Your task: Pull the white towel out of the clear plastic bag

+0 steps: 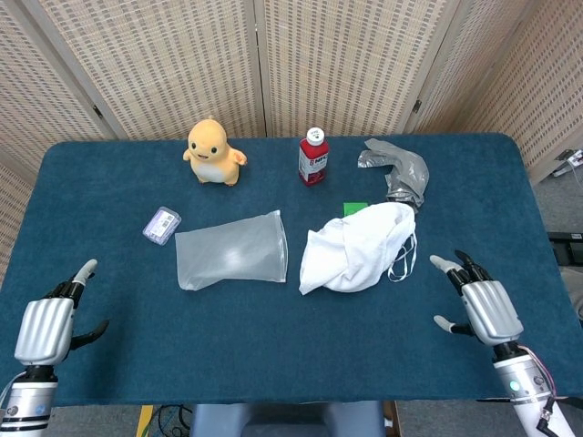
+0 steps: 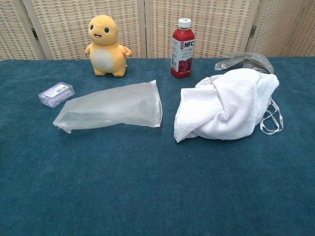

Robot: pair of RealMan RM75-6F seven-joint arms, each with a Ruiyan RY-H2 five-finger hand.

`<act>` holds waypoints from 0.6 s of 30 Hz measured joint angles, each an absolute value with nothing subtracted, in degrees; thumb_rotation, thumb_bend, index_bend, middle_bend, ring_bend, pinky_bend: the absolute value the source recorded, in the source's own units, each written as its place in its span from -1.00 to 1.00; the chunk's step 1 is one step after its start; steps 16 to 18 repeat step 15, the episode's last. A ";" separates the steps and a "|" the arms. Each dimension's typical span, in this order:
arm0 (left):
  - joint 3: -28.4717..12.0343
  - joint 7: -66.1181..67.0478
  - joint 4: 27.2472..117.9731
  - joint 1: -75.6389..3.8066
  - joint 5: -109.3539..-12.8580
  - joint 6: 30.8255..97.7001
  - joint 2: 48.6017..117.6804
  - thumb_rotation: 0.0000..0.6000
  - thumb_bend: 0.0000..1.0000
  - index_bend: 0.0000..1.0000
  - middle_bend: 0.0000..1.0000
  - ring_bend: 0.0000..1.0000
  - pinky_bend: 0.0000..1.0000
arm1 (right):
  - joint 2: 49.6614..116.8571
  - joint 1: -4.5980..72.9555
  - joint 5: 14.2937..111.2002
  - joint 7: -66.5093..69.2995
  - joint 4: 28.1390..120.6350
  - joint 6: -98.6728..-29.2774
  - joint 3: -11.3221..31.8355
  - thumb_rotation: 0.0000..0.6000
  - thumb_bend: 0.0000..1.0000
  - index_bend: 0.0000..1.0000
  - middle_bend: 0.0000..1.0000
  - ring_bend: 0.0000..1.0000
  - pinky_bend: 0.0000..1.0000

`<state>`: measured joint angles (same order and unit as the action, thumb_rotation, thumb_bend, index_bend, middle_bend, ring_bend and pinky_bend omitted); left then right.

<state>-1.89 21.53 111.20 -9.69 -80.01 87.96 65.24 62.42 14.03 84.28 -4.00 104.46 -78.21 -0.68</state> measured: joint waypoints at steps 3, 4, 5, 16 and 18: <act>-1.66 20.25 109.99 -8.92 -79.85 88.17 64.99 1.00 -0.55 -0.80 -0.53 -0.34 0.02 | 62.00 12.91 84.88 -3.50 104.73 -79.29 -0.97 1.00 -1.00 -0.68 -0.54 -0.91 -0.57; -1.63 20.09 109.37 -8.70 -79.99 88.32 64.96 1.00 -0.55 -0.80 -0.53 -0.34 0.02 | 61.89 12.52 85.02 -3.31 104.79 -79.58 -1.06 1.00 -1.00 -0.68 -0.54 -0.91 -0.57; -1.62 19.97 108.89 -8.55 -80.12 88.43 64.98 1.00 -0.55 -0.80 -0.53 -0.34 0.02 | 61.85 12.27 85.10 -3.15 104.81 -79.73 -1.11 1.00 -1.00 -0.68 -0.54 -0.91 -0.57; -1.55 20.27 108.25 -7.69 -80.80 88.36 65.33 1.00 -0.55 -0.80 -0.53 -0.34 0.02 | 62.25 11.79 85.21 -1.26 104.05 -79.14 -0.57 1.00 -1.00 -0.68 -0.54 -0.91 -0.57; -1.55 20.27 108.25 -7.69 -80.80 88.36 65.33 1.00 -0.55 -0.80 -0.53 -0.34 0.02 | 62.25 11.79 85.21 -1.26 104.05 -79.14 -0.57 1.00 -1.00 -0.68 -0.54 -0.91 -0.57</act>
